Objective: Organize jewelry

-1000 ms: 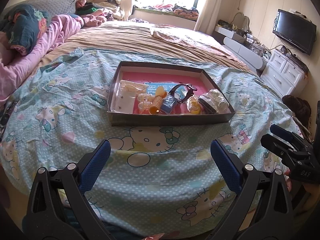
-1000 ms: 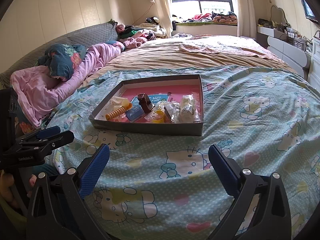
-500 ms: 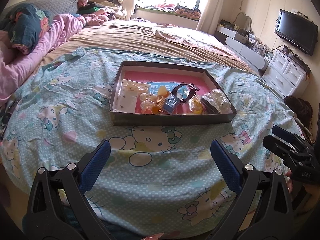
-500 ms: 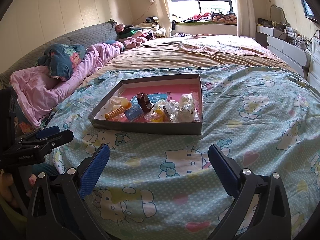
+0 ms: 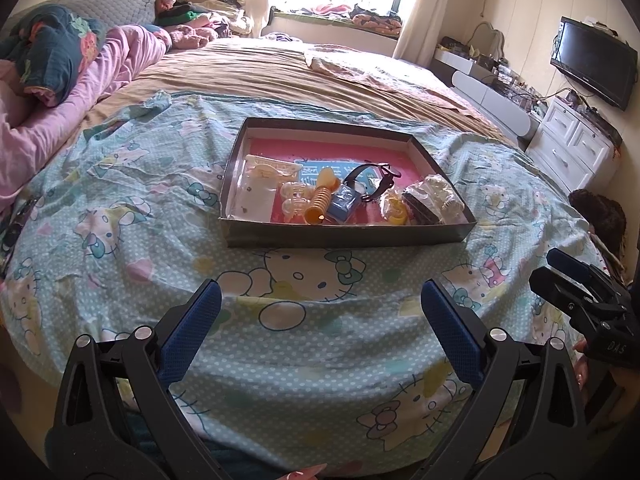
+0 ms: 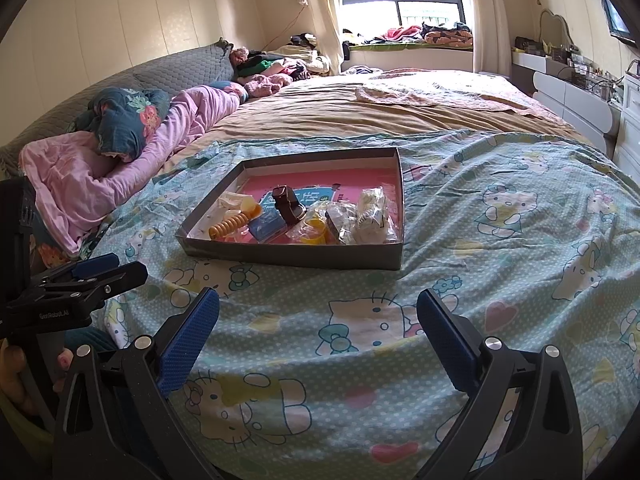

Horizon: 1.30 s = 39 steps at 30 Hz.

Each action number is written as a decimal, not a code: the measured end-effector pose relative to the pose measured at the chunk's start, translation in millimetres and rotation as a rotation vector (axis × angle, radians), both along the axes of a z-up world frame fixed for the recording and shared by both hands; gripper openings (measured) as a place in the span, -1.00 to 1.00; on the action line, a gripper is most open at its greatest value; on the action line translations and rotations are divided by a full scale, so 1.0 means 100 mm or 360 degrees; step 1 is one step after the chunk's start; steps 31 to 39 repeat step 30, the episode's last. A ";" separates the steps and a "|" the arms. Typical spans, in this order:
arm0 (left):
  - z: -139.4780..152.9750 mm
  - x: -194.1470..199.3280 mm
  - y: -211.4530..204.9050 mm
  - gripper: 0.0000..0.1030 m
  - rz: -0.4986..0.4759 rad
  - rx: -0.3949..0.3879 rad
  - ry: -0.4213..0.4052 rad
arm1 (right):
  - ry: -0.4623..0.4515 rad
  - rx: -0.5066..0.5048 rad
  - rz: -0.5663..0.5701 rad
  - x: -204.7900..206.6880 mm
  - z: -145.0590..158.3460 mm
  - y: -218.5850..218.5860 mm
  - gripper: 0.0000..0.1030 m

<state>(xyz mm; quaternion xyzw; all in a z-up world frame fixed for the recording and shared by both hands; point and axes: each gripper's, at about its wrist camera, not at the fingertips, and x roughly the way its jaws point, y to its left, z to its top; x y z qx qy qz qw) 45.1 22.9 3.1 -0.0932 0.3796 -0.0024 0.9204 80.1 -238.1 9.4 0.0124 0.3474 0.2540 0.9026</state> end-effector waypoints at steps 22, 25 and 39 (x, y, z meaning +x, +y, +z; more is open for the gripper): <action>-0.12 0.52 0.80 0.82 0.0371 -0.0009 0.0153 | 0.0003 -0.0125 -0.0519 0.74 -0.18 -0.80 0.91; -0.17 0.81 1.26 0.82 0.0527 0.0076 0.0204 | 0.0016 -0.0236 -0.0693 1.07 -0.28 -1.15 0.91; -0.59 1.37 2.07 0.82 0.0798 0.0187 0.0439 | 0.0155 -0.0397 -0.0941 1.71 -0.57 -1.72 0.91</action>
